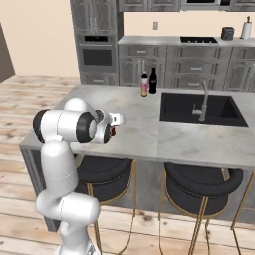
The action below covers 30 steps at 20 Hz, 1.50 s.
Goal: Place the large bottle from the dining counter next to the other large bottle outside the sink, and place the small bottle from the dining counter next to the other small bottle inside the sink.
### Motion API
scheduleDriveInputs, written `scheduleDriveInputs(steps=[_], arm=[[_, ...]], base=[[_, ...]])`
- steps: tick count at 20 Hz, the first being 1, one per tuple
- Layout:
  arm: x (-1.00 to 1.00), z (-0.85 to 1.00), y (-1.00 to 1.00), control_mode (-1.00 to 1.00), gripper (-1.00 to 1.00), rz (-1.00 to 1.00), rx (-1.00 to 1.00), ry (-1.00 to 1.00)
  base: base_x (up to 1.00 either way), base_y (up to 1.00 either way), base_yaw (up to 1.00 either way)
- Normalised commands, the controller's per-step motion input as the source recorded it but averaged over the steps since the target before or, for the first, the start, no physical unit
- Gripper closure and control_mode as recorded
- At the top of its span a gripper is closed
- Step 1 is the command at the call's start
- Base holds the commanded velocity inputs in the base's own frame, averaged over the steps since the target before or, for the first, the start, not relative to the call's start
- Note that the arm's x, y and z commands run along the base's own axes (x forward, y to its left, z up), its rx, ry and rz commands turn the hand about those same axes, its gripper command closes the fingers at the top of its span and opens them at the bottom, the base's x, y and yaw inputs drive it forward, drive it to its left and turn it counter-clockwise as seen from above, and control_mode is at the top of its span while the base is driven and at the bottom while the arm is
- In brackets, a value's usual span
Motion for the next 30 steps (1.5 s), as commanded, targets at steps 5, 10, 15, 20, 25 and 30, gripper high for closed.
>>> scheduleDriveInputs(steps=[5,10,15,20,25,30], arm=[[0.00,0.00,0.00,1.00,1.00,0.00,0.00,0.00],[0.00,0.00,0.00,1.00,1.00,0.00,0.00,0.00],[0.00,0.00,0.00,1.00,1.00,0.00,0.00,0.00],[0.00,0.00,0.00,1.00,1.00,0.00,0.00,0.00],[0.00,0.00,0.00,1.00,1.00,0.00,0.00,0.00],[0.00,0.00,0.00,1.00,1.00,0.00,0.00,0.00]], base=[[-0.31,0.32,0.00],[-0.03,0.44,0.00],[0.00,0.73,0.00],[0.00,0.86,0.00],[0.00,0.94,0.00],[0.03,0.94,0.00]])
